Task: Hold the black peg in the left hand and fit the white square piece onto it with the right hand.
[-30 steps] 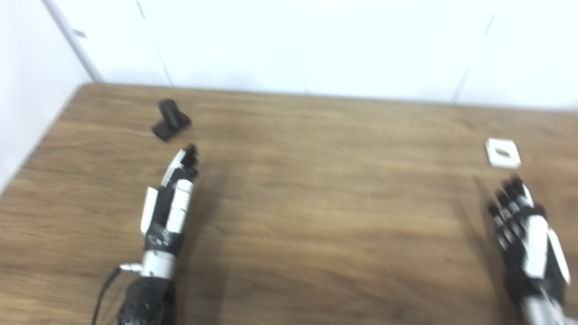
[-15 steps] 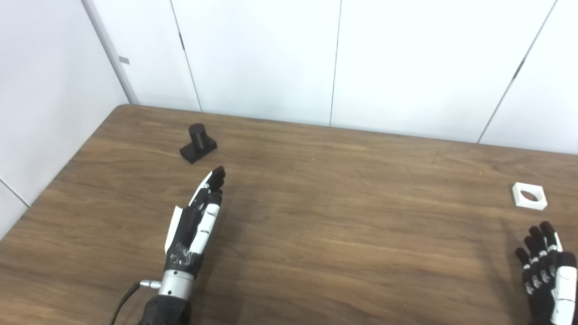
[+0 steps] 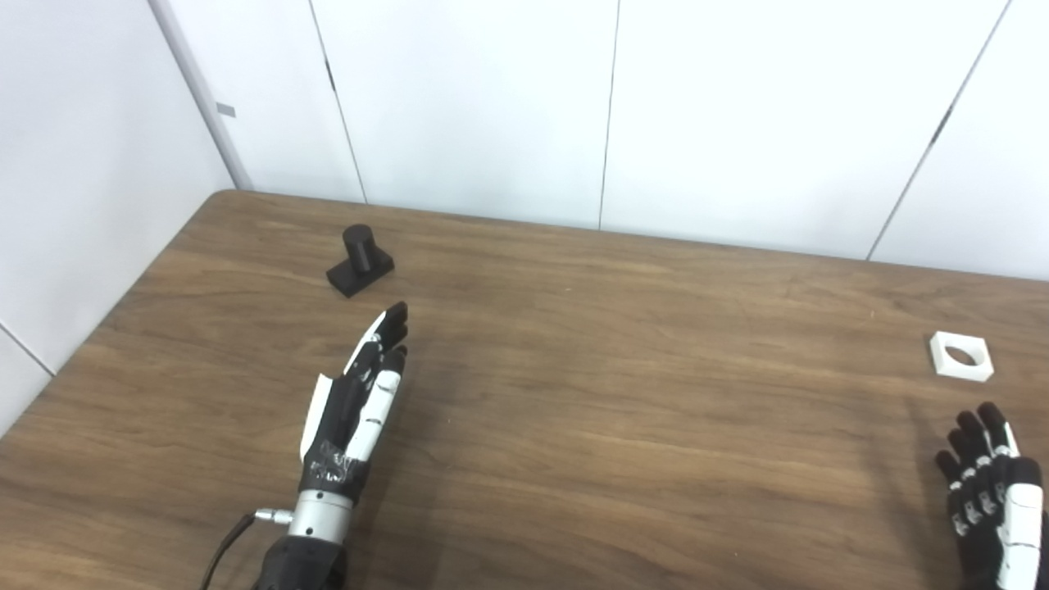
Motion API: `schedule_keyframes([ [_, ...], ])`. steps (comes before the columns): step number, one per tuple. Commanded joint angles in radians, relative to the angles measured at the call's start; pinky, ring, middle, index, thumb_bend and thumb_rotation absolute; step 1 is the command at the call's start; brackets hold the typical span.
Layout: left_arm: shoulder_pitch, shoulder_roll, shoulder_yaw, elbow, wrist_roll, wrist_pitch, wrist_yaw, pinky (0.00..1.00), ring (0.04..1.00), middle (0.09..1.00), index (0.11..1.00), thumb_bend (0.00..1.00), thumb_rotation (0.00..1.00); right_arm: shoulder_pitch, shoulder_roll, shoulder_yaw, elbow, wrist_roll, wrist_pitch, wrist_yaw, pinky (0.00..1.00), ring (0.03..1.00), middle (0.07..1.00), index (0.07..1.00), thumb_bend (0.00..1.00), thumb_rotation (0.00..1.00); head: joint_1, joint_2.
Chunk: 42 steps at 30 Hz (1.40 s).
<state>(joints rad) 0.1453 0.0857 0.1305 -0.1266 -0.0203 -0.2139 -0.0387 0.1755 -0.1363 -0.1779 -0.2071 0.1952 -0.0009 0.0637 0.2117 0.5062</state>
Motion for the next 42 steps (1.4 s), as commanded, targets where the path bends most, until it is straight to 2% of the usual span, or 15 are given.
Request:
schedule_keyframes([
  [1,0.034,-0.025,-0.019,0.054,0.006,-0.020,0.012,0.94,0.960,0.959,0.946,0.51,0.81,0.005,0.003,-0.002,-0.026,0.014,-0.005,0.001,1.00,0.993,0.975,0.977,0.48,1.00,0.004,-0.002],
  [11,0.037,-0.026,-0.021,0.058,0.018,-0.024,0.016,0.94,0.962,0.960,0.955,0.49,0.79,0.006,0.003,0.000,-0.019,0.018,-0.009,0.000,1.00,1.000,0.994,0.991,0.47,1.00,0.001,-0.009],
  [16,0.031,-0.022,-0.021,0.070,0.028,-0.029,0.021,0.95,0.958,0.952,0.945,0.54,0.77,0.005,0.010,0.001,-0.015,0.020,-0.015,-0.003,1.00,0.999,0.985,0.983,0.43,1.00,-0.007,-0.013],
  [21,0.026,-0.014,-0.025,0.088,0.036,-0.052,0.024,0.94,0.954,0.949,0.945,0.54,0.74,0.004,0.013,0.002,-0.014,0.023,-0.014,-0.005,1.00,0.993,0.978,0.976,0.41,1.00,-0.007,-0.013],
  [33,0.015,-0.011,-0.028,0.125,0.036,-0.073,0.027,0.94,0.957,0.948,0.946,0.54,0.75,-0.005,0.017,0.004,0.020,0.022,-0.029,-0.007,1.00,1.000,0.989,0.993,0.39,1.00,-0.002,-0.052],
  [42,0.020,-0.015,-0.029,0.118,0.024,-0.064,0.025,0.96,0.970,0.958,0.951,0.52,0.73,-0.009,0.014,0.006,0.036,0.031,-0.042,0.004,1.00,1.000,1.000,1.000,0.38,1.00,-0.004,-0.052],
])
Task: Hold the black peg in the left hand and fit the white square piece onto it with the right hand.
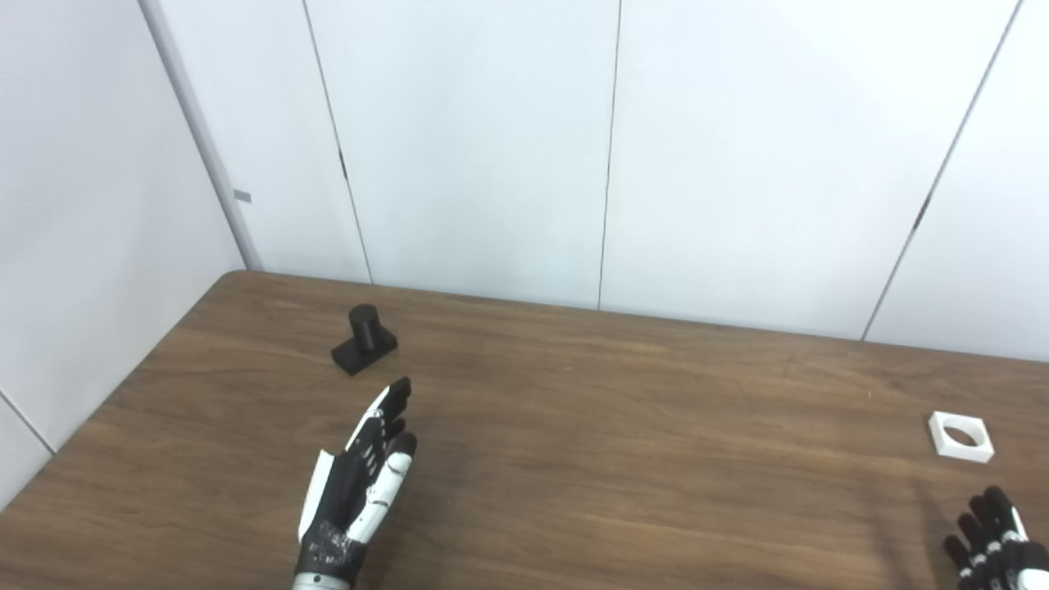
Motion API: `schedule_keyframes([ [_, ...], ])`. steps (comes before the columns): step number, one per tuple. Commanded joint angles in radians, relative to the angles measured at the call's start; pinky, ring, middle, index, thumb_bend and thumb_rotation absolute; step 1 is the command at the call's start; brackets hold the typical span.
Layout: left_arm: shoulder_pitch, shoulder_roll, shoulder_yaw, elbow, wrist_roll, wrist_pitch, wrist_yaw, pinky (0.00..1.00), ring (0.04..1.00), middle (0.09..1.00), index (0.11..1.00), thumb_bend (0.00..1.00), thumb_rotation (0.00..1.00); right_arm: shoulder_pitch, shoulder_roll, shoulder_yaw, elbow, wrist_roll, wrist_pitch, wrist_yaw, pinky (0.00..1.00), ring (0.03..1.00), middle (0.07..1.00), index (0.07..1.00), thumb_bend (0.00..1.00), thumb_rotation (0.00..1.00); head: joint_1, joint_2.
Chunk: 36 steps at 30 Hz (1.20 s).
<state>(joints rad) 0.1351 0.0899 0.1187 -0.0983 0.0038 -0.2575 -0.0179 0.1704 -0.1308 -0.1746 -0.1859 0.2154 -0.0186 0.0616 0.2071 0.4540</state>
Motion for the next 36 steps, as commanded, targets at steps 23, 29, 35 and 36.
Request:
schedule_keyframes([
  [23,-0.022,0.020,0.049,-0.122,0.319,0.153,0.148,0.91,0.928,0.926,0.898,0.83,0.24,0.000,0.006,0.004,-0.015,-0.012,-0.003,-0.008,1.00,1.000,0.983,0.978,0.40,1.00,0.005,0.037],
  [29,-0.091,0.088,0.075,-0.140,0.415,0.263,0.149,0.95,0.958,0.939,0.896,0.86,0.31,0.003,0.007,0.008,-0.014,-0.015,-0.010,-0.005,1.00,1.000,0.983,0.979,0.37,1.00,0.021,0.030],
  [35,-0.161,0.182,0.098,-0.101,0.450,0.332,0.139,0.99,0.994,0.961,0.902,0.86,0.36,0.003,0.016,0.011,-0.015,-0.022,-0.011,-0.015,1.00,1.000,0.986,0.983,0.38,1.00,0.023,0.022],
  [36,-0.174,0.203,0.103,-0.083,0.448,0.330,0.139,0.98,0.990,0.960,0.901,0.85,0.37,0.004,0.017,0.012,-0.018,-0.022,-0.009,-0.017,1.00,1.000,0.986,0.983,0.39,1.00,0.023,0.020],
])
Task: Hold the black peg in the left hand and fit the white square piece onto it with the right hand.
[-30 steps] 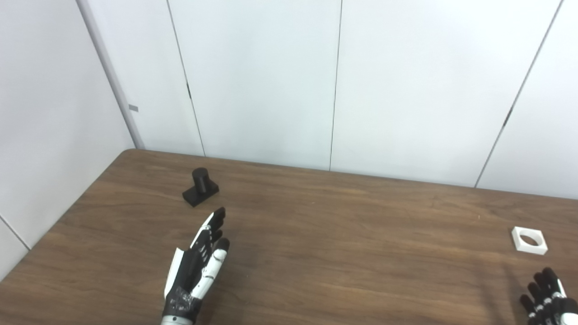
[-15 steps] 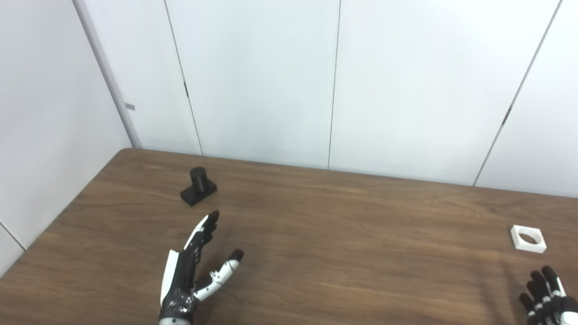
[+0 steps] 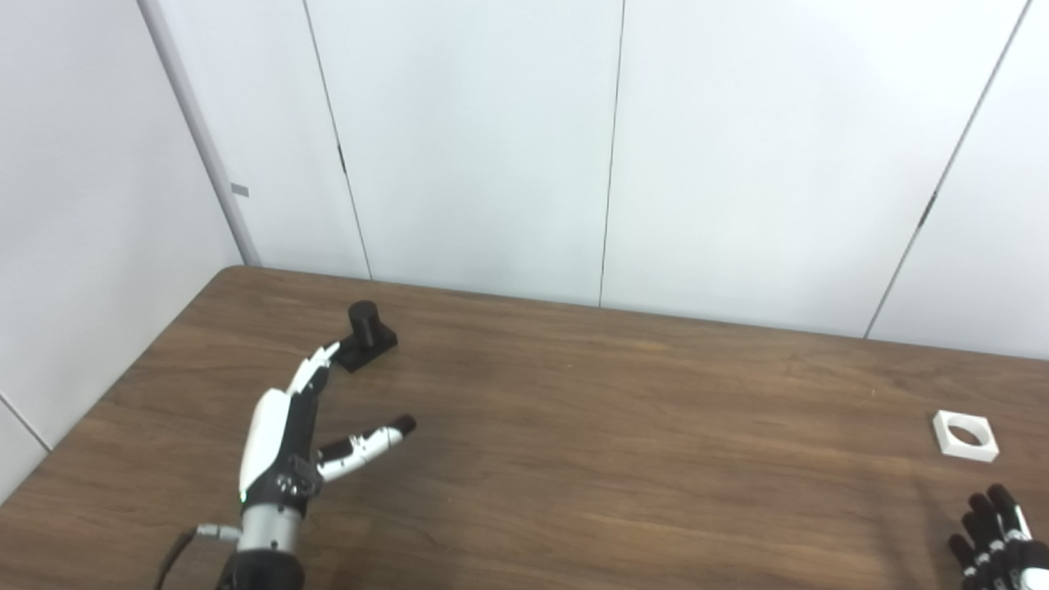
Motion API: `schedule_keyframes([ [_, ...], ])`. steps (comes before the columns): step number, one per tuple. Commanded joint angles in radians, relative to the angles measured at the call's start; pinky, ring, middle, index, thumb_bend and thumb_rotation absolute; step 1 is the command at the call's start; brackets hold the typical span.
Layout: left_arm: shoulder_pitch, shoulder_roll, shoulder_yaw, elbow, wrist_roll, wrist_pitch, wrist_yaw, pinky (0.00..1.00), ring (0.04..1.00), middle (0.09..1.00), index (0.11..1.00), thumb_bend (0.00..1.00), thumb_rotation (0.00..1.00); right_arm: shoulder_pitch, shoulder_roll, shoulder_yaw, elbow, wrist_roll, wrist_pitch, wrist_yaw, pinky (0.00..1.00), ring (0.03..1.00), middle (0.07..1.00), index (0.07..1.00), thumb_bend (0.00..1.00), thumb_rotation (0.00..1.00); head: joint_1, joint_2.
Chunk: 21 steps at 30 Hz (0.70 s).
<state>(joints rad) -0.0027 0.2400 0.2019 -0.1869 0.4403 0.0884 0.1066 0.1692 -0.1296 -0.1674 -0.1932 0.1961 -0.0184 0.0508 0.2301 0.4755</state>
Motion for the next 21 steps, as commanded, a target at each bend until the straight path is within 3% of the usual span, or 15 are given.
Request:
schedule_keyframes([
  [1,-0.045,0.067,0.022,0.019,0.010,-0.016,0.015,0.97,0.988,0.964,0.906,0.85,0.37,0.006,0.016,0.005,-0.012,-0.002,-0.008,-0.006,1.00,1.000,0.987,0.982,0.38,1.00,0.001,-0.002],
  [9,-0.131,0.161,0.015,0.143,0.045,0.028,0.026,0.94,0.991,0.968,0.911,0.83,0.39,0.006,0.014,0.010,-0.006,0.008,-0.013,-0.001,1.00,1.000,0.994,0.981,0.40,1.00,-0.001,-0.002],
  [13,-0.176,0.196,-0.015,0.205,0.102,0.070,0.033,0.99,0.999,0.970,0.903,0.84,0.44,0.006,0.016,0.012,-0.001,0.004,-0.013,-0.004,1.00,1.000,0.984,0.967,0.40,1.00,-0.024,-0.002],
  [21,-0.282,0.238,-0.075,0.360,0.163,0.111,0.062,1.00,0.982,0.962,0.874,0.87,0.43,0.001,0.017,0.009,0.010,0.002,-0.010,-0.013,1.00,1.000,0.988,0.977,0.35,1.00,-0.031,0.002],
])
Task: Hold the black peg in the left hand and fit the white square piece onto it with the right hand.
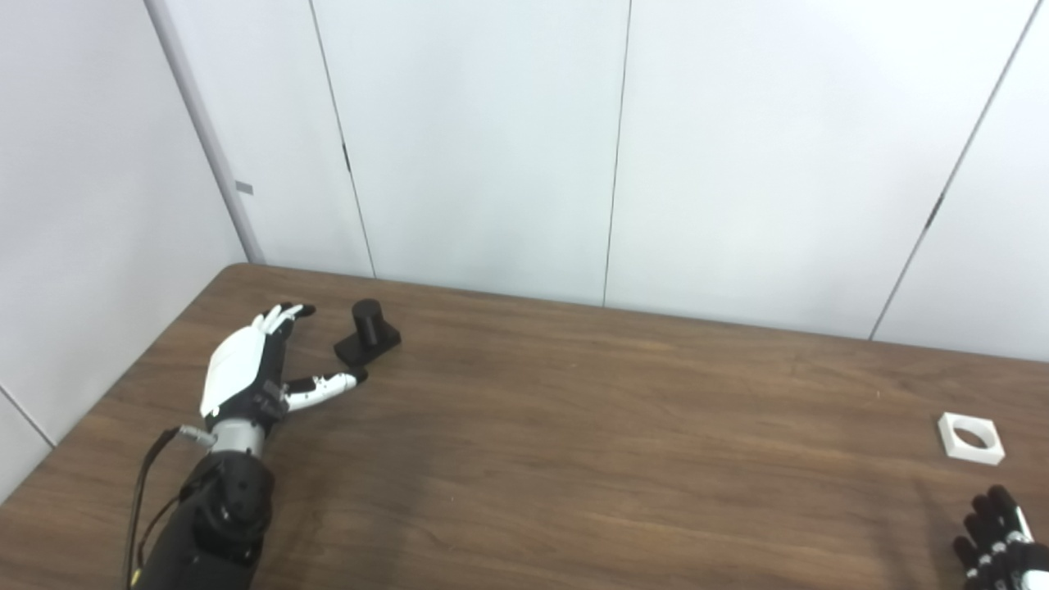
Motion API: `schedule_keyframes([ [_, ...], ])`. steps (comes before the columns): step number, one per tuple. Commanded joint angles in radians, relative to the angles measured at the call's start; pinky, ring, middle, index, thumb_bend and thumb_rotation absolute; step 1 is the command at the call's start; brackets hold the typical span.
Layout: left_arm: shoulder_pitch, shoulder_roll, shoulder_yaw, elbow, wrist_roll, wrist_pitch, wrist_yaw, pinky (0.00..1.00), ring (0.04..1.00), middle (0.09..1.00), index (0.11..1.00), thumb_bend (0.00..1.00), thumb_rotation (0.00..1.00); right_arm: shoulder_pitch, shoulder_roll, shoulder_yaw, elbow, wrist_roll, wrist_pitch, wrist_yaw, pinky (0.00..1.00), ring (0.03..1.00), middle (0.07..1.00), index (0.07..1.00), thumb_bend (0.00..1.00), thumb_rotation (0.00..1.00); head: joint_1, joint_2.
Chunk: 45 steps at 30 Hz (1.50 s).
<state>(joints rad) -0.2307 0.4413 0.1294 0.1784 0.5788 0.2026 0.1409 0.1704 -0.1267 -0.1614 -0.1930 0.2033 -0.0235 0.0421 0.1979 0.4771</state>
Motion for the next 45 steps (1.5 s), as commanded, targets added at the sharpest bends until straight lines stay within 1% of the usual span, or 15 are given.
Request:
schedule_keyframes([
  [1,-0.066,0.040,-0.012,0.009,0.025,0.001,0.026,1.00,0.981,0.961,0.872,0.87,0.44,0.000,0.014,0.004,0.009,-0.007,-0.004,-0.005,1.00,1.000,0.989,0.979,0.34,1.00,0.001,0.000],
  [3,-0.094,0.046,-0.031,0.038,0.026,0.019,0.015,1.00,0.987,0.965,0.874,0.89,0.46,-0.001,0.013,0.004,0.012,-0.008,-0.010,-0.005,1.00,1.000,0.989,0.980,0.33,1.00,-0.001,0.001],
  [7,-0.146,0.045,-0.065,0.084,0.023,0.059,-0.004,1.00,0.988,0.966,0.875,0.90,0.51,-0.003,0.015,0.001,0.015,-0.008,-0.009,-0.010,1.00,1.000,0.984,0.972,0.34,1.00,-0.004,-0.001],
  [11,-0.191,0.043,-0.094,0.128,0.015,0.077,-0.012,1.00,0.981,0.957,0.860,0.88,0.49,-0.006,0.016,-0.001,0.015,-0.008,-0.007,-0.012,1.00,1.000,0.980,0.971,0.35,1.00,-0.003,-0.002],
  [17,-0.243,0.042,-0.137,0.162,0.029,0.141,-0.037,1.00,0.987,0.955,0.853,0.89,0.49,-0.007,0.015,0.000,0.017,-0.002,-0.009,-0.007,1.00,1.000,0.985,0.977,0.33,1.00,0.000,-0.002],
  [21,-0.256,0.040,-0.158,0.166,0.032,0.173,-0.031,1.00,0.992,0.956,0.844,0.87,0.48,-0.006,0.016,-0.001,0.019,0.002,-0.018,-0.005,1.00,1.000,0.983,0.974,0.34,1.00,0.000,0.000],
  [29,-0.267,0.028,-0.182,0.178,0.040,0.230,-0.002,1.00,0.998,0.962,0.840,0.86,0.45,0.001,0.019,0.000,0.003,0.008,-0.006,-0.006,1.00,1.000,0.989,0.985,0.33,1.00,0.000,0.004],
  [34,-0.266,0.026,-0.179,0.191,0.039,0.247,0.021,1.00,0.999,0.962,0.838,0.85,0.42,0.002,0.019,0.000,0.002,0.001,-0.007,-0.010,1.00,1.000,0.986,0.981,0.33,1.00,0.004,0.007],
  [38,-0.263,0.032,-0.180,0.198,0.039,0.262,0.023,1.00,1.000,0.967,0.848,0.85,0.40,0.003,0.015,0.003,0.002,-0.007,-0.006,-0.009,1.00,1.000,0.988,0.980,0.33,1.00,0.006,0.007],
  [45,-0.259,0.043,-0.179,0.209,0.029,0.253,0.026,1.00,1.000,0.965,0.844,0.85,0.40,0.001,0.017,0.001,0.008,-0.008,-0.011,-0.007,1.00,1.000,0.985,0.978,0.34,1.00,0.003,0.005],
])
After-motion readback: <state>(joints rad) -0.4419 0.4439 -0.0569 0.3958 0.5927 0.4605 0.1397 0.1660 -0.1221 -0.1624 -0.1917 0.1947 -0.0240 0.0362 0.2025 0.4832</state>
